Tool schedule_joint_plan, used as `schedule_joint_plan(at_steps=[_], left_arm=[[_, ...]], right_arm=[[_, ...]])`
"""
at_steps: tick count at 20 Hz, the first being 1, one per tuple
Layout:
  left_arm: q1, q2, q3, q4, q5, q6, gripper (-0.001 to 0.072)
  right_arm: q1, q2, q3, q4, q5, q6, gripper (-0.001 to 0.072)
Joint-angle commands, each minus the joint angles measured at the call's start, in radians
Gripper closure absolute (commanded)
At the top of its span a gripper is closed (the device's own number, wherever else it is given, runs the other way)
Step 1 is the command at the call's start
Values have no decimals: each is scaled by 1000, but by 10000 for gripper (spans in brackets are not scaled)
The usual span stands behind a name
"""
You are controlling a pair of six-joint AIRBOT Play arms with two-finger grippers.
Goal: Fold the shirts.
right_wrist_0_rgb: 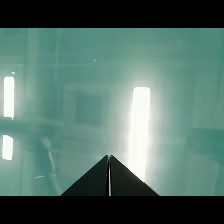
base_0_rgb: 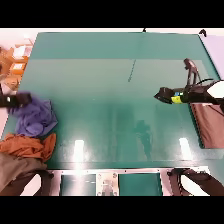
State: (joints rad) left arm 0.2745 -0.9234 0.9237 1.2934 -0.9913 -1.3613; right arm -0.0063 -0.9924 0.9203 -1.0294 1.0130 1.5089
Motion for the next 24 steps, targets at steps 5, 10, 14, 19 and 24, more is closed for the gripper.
schedule_joint_plan(at_steps=[5, 10, 14, 19, 24], left_arm=[[-526, -58, 367, -227, 8, -55, 687], [-820, -319, 369, -323, 76, -48, 686], [-915, -556, 369, -462, 117, -26, 119], [-652, -584, 473, -490, -191, -50, -13], [-269, -537, 534, -288, -445, -119, -13]], right_arm=[[-145, 0, 195, 0, 194, 2, 689], [-183, 0, 193, 0, 216, 7, 609], [-183, -11, 190, -3, 216, 21, 348], [-197, -67, 176, -7, 232, 21, 284], [-209, -122, -22, -10, 154, 21, 255]])
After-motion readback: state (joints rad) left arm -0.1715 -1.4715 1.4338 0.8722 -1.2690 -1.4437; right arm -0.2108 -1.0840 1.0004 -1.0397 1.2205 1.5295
